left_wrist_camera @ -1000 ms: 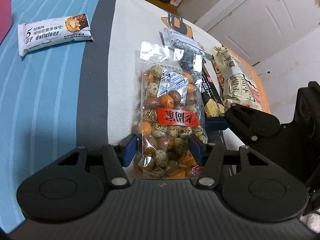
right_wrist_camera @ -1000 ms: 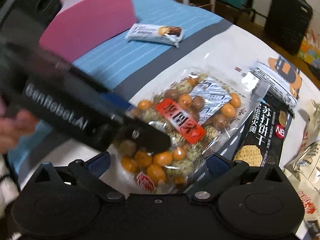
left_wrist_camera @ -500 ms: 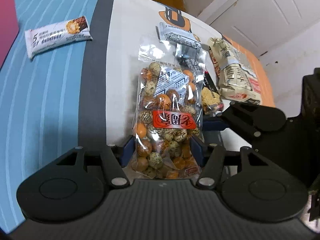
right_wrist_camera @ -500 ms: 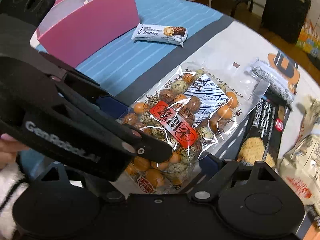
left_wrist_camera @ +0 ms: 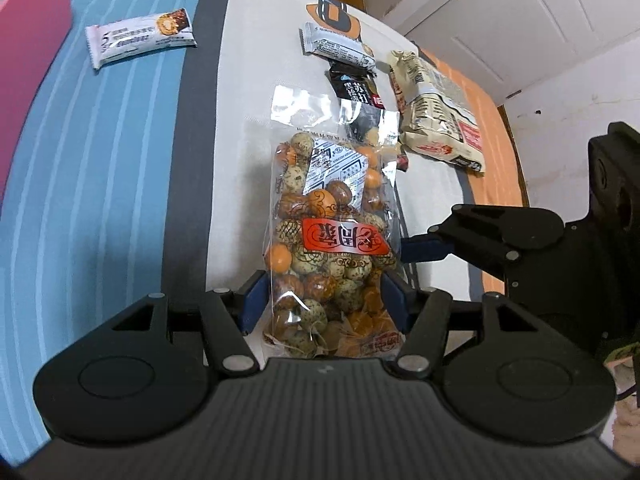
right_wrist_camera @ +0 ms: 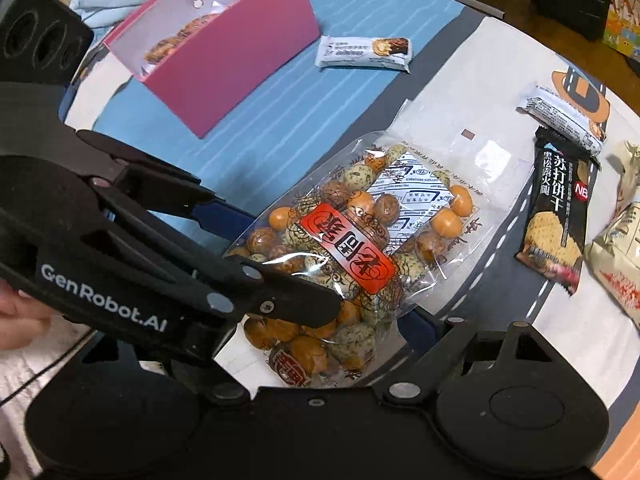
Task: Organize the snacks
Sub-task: 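Lift the red-labelled nut bag and carry it over the pink box, then lower the red-labelled bag into the box and open the left tool, then move both tools toward the white 'delicious' snack bars, then grasp a white 'delicious' bar with the left tool while the right tool grasps another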
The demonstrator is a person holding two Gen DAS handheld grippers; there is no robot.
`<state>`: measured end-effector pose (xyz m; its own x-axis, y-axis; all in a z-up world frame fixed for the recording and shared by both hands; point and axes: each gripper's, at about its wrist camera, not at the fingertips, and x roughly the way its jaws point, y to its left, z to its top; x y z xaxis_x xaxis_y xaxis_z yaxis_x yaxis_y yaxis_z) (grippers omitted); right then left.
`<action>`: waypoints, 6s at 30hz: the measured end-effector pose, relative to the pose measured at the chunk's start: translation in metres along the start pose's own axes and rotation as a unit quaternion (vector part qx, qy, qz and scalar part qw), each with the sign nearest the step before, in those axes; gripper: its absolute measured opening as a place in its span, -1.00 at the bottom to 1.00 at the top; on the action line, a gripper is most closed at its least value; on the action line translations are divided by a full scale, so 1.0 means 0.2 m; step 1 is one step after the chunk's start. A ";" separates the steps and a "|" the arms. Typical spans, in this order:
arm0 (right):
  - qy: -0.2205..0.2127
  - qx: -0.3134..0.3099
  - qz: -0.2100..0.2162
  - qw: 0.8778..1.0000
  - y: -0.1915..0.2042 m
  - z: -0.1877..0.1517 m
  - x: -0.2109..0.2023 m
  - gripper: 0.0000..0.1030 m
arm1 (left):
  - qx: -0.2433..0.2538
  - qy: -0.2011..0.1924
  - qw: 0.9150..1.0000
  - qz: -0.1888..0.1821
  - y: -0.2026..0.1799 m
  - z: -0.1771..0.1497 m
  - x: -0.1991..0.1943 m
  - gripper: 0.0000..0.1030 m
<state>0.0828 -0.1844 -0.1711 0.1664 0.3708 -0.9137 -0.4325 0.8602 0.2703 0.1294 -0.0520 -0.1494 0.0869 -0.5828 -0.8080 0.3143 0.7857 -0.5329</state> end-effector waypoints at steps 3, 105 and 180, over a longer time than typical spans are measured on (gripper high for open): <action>0.001 -0.004 -0.005 1.000 0.08 -0.02 -0.05 0.75 | 0.000 0.001 1.000 -0.001 -0.02 -0.04 -0.06 0.13; -0.168 -0.010 -0.060 0.984 0.02 0.40 -0.68 0.73 | 0.104 -0.155 0.968 0.170 -0.13 0.13 -0.76 0.31; -0.166 0.229 -0.169 0.944 -0.95 0.54 0.19 0.72 | -0.128 -0.211 0.922 0.299 0.43 0.76 0.34 0.88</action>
<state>0.2675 -0.2956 -0.2251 0.5270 0.0725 -0.8468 0.1104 0.9821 0.1528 0.3056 -0.0566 -0.2118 0.5488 -0.0162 -0.8358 -0.1381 0.9843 -0.1098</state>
